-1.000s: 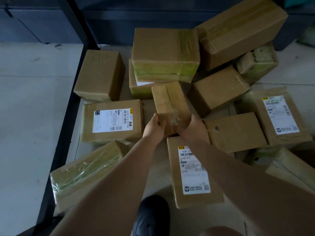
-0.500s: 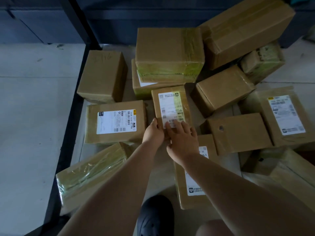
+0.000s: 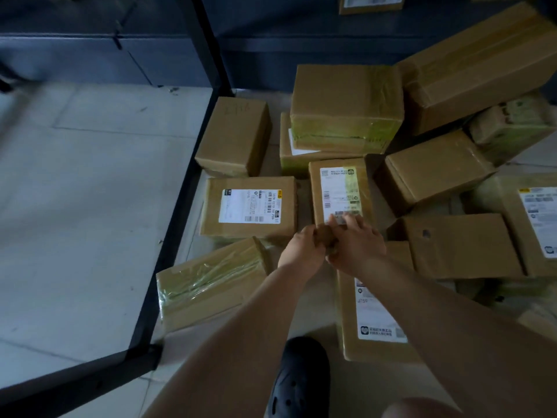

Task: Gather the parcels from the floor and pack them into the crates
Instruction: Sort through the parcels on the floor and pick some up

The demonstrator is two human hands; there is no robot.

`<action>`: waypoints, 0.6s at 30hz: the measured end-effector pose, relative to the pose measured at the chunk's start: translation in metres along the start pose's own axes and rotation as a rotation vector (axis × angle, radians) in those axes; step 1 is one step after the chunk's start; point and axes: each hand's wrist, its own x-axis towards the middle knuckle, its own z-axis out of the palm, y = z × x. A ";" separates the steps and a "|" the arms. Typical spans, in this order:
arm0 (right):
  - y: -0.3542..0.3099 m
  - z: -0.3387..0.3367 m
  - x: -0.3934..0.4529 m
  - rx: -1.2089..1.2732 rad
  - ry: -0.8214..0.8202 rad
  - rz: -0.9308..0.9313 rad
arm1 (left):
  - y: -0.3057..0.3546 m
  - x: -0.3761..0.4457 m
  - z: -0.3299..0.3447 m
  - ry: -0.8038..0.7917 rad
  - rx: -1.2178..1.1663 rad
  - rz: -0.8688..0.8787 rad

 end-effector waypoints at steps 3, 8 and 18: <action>-0.003 0.001 -0.003 -0.009 -0.071 0.051 | -0.010 -0.012 -0.010 0.068 0.075 0.043; -0.013 -0.008 -0.004 -0.029 0.012 0.070 | -0.038 -0.021 -0.046 0.283 0.144 0.098; -0.086 -0.019 0.054 0.252 0.078 -0.091 | -0.073 0.027 -0.100 0.391 -0.028 -0.419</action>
